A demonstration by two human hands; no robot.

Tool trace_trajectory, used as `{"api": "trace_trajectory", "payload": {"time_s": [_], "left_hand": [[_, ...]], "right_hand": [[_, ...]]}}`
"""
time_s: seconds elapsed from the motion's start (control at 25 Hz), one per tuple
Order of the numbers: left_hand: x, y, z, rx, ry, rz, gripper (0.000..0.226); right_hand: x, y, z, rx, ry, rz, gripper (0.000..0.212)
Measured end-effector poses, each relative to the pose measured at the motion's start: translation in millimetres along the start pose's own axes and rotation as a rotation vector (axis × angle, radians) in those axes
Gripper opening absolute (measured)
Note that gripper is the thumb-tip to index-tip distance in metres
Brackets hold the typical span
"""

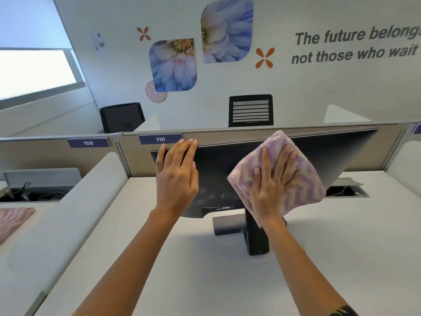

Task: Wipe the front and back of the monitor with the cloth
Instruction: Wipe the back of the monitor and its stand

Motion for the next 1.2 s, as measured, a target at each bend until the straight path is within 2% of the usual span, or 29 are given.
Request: {"api": "trace_trajectory", "payload": {"time_s": [0.08, 0.24, 0.36, 0.6, 0.76, 0.88, 1.04, 1.2], "left_hand": [[0, 0, 2, -0.011, -0.009, 0.008, 0.045], [-1, -1, -2, 0.025, 0.002, -0.025, 0.046], [-3, 0, -10, 0.090, 0.041, -0.041, 0.048], [-10, -3, -60, -0.063, -0.008, 0.029, 0.047], [-11, -8, -70, -0.053, -0.047, 0.052, 0.048], [-11, -11, -74, -0.065, -0.099, 0.041, 0.054], [-12, -15, -83, -0.082, -0.267, 0.000, 0.056], [2, -38, -89, -0.313, -0.583, -0.129, 0.060]], "right_hand": [[0, 15, -29, 0.050, 0.036, 0.023, 0.054], [13, 2, -79, -0.123, 0.055, -0.016, 0.051], [12, -1, -74, -0.167, 0.052, -0.032, 0.047], [-11, 30, -36, -0.023, 0.011, 0.026, 0.041], [1, 24, -69, 0.004, 0.051, 0.035, 0.043], [14, 10, -109, -0.097, 0.090, -0.017, 0.043], [36, -13, -153, -0.326, 0.119, -0.072, 0.048], [67, -57, -148, -0.614, -0.177, -0.114, 0.062]]}}
Point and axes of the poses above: each hand's wrist, its own y-axis towards the middle knuckle, its own x-axis out of the palm, z = x × y, the point moved 2 cm from there along y, towards the middle knuckle, and after that the axes turned 8 degrees about y, right-handed, at the moved point
